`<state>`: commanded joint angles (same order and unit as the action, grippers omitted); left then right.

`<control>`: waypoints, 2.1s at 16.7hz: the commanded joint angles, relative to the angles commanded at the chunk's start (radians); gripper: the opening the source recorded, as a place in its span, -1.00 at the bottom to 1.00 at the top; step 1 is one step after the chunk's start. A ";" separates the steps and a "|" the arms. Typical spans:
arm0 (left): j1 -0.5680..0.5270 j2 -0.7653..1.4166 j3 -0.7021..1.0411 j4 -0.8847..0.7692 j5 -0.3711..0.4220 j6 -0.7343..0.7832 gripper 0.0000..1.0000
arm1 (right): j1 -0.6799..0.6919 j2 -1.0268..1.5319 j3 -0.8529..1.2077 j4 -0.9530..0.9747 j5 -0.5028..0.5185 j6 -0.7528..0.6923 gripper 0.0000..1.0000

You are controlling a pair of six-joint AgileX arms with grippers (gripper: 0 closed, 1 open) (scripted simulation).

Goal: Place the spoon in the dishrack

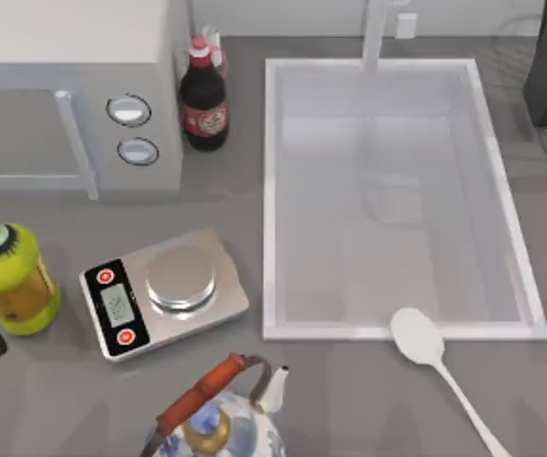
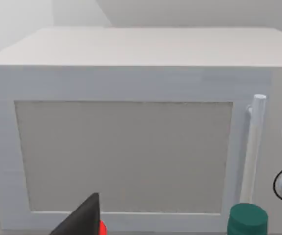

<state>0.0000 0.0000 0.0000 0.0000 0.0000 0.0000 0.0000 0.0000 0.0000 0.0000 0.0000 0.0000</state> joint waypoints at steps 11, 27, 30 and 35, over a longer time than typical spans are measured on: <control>0.000 0.000 0.000 0.000 0.000 0.000 1.00 | 0.195 0.439 0.283 -0.304 0.007 0.048 1.00; 0.000 0.000 0.000 0.000 0.000 0.000 1.00 | 0.650 1.454 0.946 -1.009 0.025 0.160 1.00; 0.000 0.000 0.000 0.000 0.000 0.000 1.00 | 0.654 1.473 0.956 -1.019 0.026 0.164 1.00; 0.000 0.000 0.000 0.000 0.000 0.000 1.00 | 0.650 1.478 0.943 -1.002 0.026 0.163 1.00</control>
<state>0.0000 0.0000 0.0000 0.0000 0.0000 0.0000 0.6498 1.4779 0.9434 -1.0021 0.0259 0.1626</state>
